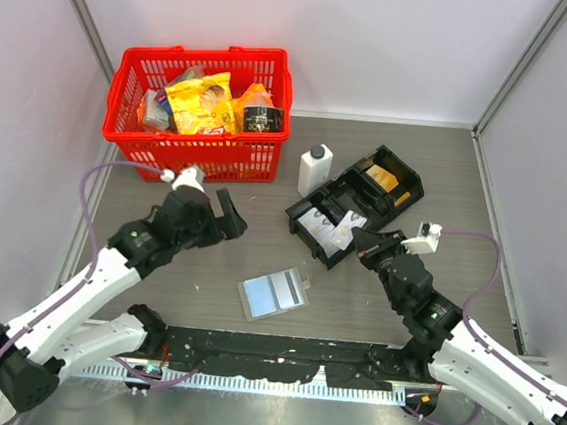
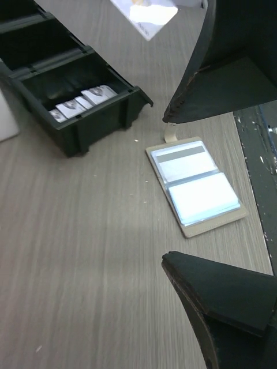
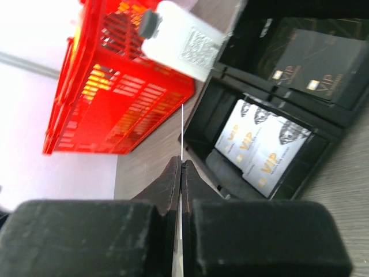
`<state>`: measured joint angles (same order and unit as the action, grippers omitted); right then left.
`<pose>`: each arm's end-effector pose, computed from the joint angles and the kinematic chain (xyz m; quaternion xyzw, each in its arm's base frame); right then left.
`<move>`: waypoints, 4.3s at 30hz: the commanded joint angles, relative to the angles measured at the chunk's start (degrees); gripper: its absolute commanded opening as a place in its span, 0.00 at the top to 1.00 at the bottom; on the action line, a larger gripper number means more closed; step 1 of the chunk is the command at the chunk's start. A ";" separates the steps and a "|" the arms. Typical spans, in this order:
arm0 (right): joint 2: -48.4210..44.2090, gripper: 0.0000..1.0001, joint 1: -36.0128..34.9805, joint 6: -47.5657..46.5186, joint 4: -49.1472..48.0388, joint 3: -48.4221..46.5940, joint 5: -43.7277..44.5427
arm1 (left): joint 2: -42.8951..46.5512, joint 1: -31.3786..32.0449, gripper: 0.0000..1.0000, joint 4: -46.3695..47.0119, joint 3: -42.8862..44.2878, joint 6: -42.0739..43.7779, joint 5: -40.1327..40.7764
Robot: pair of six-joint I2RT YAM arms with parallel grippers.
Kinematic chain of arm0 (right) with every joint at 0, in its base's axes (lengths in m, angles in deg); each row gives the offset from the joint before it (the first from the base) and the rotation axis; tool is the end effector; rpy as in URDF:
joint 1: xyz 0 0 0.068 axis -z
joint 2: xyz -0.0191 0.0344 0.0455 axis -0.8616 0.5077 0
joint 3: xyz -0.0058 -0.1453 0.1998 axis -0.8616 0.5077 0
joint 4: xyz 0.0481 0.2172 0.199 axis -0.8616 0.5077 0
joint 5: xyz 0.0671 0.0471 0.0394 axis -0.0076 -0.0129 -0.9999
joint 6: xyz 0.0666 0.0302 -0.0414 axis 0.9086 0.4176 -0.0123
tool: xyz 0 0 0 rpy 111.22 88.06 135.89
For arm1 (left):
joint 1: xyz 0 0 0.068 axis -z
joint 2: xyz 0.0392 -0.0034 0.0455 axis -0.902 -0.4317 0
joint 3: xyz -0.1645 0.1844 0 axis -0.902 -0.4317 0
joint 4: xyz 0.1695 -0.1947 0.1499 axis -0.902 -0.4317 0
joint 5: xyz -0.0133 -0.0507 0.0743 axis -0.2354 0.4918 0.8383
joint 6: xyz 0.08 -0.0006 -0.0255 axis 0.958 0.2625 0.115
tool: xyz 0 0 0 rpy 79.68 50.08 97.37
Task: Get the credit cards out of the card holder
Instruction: Place the credit card in the storage box, then remove the credit card from the card holder.
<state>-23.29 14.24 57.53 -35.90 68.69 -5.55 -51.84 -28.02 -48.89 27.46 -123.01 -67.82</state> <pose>0.2012 0.1519 0.2106 0.2547 0.7166 0.3739 0.5308 0.2279 -0.1520 0.2393 -0.1520 0.8916 -0.2328 0.3575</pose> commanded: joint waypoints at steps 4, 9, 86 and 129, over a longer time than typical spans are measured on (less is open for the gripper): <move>6.11 0.99 0.17 14.33 -0.75 1.42 12.40 | 4.72 -4.15 0.00 -14.38 13.32 13.22 7.99; 13.58 0.99 0.17 21.37 -1.98 1.60 12.67 | 8.84 -4.23 0.00 -13.87 12.99 19.37 18.90; 41.70 0.57 -15.83 -16.50 14.89 -23.97 -17.74 | -5.64 16.50 0.30 10.04 -9.78 -6.10 0.46; 55.17 0.55 -17.24 -18.17 23.95 -29.96 -13.87 | -22.87 25.12 0.51 8.90 -12.42 -11.91 7.58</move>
<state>32.38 -2.70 39.48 -10.68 39.58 -19.47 -74.00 -3.32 -39.03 15.55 -133.33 -60.33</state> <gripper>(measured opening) 0.452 0.491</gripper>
